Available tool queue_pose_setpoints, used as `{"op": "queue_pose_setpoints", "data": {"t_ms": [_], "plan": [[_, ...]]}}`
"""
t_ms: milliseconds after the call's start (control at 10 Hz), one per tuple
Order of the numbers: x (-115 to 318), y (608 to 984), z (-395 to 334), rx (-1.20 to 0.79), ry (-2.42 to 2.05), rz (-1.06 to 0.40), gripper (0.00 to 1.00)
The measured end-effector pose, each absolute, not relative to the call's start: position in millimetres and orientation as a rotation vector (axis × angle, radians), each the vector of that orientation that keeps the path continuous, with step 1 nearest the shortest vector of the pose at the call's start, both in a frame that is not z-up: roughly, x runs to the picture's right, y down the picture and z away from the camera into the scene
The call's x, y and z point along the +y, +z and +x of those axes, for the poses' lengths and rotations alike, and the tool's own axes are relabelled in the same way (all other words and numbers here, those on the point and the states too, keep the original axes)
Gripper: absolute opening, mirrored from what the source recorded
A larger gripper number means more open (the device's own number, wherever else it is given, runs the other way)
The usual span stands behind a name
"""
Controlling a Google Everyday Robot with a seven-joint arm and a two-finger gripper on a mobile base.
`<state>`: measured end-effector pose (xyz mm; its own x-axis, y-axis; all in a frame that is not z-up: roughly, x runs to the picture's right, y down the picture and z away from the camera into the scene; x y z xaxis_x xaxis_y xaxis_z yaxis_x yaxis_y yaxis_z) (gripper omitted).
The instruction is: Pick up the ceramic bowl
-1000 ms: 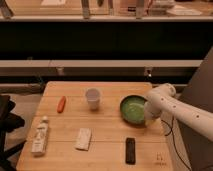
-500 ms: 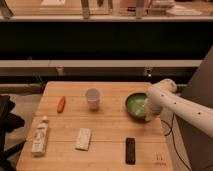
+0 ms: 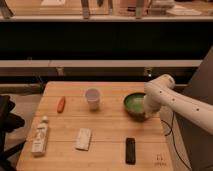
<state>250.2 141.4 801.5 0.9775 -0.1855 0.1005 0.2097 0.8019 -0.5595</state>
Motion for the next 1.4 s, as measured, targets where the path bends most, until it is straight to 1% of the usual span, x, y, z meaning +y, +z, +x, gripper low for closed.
{"op": "queue_pose_setpoints", "data": {"t_ms": [500,700,1400], "plan": [[133,799,247,-0.041,-0.248,-0.601,0.00],[126,787,241,-0.042,-0.275,-0.597,0.00],[120,778,232,-0.041,-0.324,-0.585,0.00]]}}
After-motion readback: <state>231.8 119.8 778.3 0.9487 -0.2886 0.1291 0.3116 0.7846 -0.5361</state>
